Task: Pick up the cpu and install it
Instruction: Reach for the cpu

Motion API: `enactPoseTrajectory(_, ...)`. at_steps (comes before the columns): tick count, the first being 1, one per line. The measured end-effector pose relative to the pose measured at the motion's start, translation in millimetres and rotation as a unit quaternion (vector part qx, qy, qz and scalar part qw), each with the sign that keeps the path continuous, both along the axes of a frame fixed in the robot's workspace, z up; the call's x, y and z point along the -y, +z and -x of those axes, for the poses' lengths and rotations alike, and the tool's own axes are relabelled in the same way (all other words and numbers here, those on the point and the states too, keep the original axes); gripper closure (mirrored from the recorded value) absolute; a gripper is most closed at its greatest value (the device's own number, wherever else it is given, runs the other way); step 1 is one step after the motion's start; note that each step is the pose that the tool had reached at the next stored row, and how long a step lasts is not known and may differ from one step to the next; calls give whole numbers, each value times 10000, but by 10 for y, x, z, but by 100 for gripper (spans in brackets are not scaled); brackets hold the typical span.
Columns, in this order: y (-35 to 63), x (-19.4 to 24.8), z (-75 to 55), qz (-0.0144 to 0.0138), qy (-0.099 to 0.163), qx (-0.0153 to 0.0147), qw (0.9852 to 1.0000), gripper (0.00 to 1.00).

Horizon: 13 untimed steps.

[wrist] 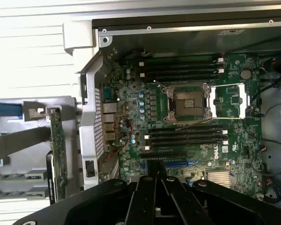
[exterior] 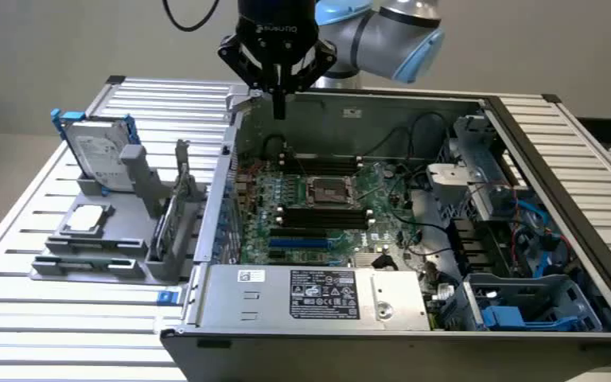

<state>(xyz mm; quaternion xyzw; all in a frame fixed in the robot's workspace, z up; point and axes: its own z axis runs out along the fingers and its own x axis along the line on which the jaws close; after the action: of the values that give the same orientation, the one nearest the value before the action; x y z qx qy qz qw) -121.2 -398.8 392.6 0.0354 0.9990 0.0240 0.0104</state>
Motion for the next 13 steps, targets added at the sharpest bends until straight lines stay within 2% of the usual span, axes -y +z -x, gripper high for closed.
enactPoseTrajectory(9,0,0,5,0,0,0,10000,89)
enactPoseTrajectory(13,-1,1,161,0,0,-1,10000,89)
